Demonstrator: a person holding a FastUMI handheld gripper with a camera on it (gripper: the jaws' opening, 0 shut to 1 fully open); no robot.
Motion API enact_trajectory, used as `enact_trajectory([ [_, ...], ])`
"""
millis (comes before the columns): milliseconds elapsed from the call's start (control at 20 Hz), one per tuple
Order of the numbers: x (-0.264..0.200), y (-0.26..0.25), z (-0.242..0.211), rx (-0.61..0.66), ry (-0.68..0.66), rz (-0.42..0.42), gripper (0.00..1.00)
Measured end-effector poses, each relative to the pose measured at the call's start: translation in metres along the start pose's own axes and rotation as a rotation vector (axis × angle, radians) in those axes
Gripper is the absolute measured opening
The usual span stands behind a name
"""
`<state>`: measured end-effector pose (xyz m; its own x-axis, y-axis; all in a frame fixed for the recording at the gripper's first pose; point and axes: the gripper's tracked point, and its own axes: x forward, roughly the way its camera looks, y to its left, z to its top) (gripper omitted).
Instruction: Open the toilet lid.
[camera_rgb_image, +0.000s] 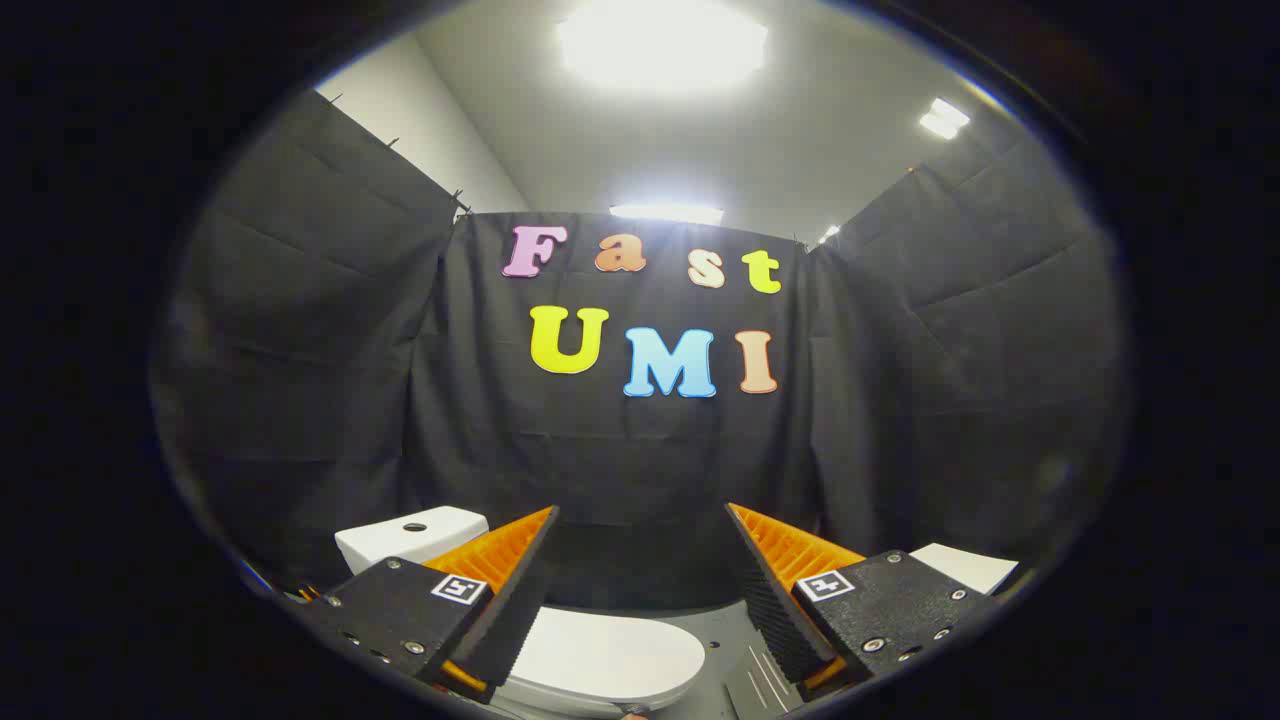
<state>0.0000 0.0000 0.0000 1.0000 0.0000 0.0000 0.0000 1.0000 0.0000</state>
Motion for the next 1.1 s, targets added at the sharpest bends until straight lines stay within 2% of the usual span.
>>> enact_trajectory([
  [100, -0.001, -0.012, -0.001, -0.025, -0.007, -0.04, 0.96],
  [500, 0.009, -0.011, -0.029, 0.053, 0.03, -0.019, 0.95],
  [700, 0.012, -0.018, -0.033, 0.067, -0.006, -0.005, 0.95],
  [900, 0.019, -0.046, -0.057, 0.076, 0.013, -0.082, 0.95],
  [1100, 0.024, -0.047, -0.082, 0.072, 0.021, -0.097, 0.95],
])
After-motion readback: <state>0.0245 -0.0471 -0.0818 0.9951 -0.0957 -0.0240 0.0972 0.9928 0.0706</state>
